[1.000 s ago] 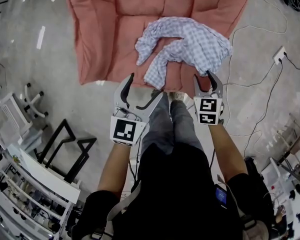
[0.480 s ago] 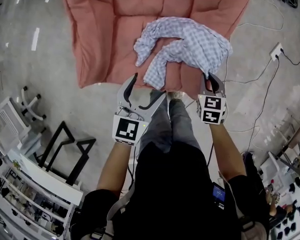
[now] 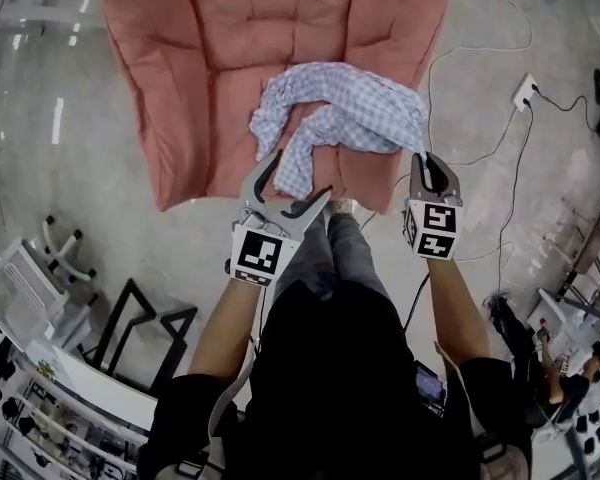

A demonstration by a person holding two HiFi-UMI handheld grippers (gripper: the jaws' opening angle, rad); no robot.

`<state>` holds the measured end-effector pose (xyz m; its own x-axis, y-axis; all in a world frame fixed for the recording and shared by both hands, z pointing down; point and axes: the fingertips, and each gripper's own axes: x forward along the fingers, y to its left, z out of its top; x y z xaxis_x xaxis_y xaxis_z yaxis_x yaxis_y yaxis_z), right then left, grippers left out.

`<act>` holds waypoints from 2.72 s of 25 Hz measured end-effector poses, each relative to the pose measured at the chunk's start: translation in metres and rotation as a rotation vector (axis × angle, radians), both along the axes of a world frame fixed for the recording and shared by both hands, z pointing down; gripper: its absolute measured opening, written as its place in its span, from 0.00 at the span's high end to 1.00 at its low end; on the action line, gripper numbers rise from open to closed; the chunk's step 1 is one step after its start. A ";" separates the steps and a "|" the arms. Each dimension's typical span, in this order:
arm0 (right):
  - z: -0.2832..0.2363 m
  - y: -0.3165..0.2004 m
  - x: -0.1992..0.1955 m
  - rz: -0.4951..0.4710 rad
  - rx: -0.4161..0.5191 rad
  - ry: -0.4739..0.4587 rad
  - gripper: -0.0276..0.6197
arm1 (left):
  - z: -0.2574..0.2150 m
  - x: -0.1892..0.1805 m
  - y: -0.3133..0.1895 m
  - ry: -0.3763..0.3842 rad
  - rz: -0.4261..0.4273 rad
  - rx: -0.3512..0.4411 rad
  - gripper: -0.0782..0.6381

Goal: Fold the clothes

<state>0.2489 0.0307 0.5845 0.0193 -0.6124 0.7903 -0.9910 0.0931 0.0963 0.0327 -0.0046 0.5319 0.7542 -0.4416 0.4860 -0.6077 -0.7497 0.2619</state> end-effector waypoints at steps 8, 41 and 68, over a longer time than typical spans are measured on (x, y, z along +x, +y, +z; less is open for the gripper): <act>-0.048 -0.042 0.031 0.008 0.057 0.037 0.88 | -0.028 0.024 -0.022 -0.004 0.131 0.040 0.34; -0.089 -0.111 0.088 -0.539 -0.008 -0.362 0.88 | 0.097 0.282 0.049 0.009 -0.308 -0.311 0.53; -0.095 -0.107 0.106 -0.473 -0.030 -0.468 0.88 | 0.178 0.342 0.002 0.119 -0.470 -0.533 0.73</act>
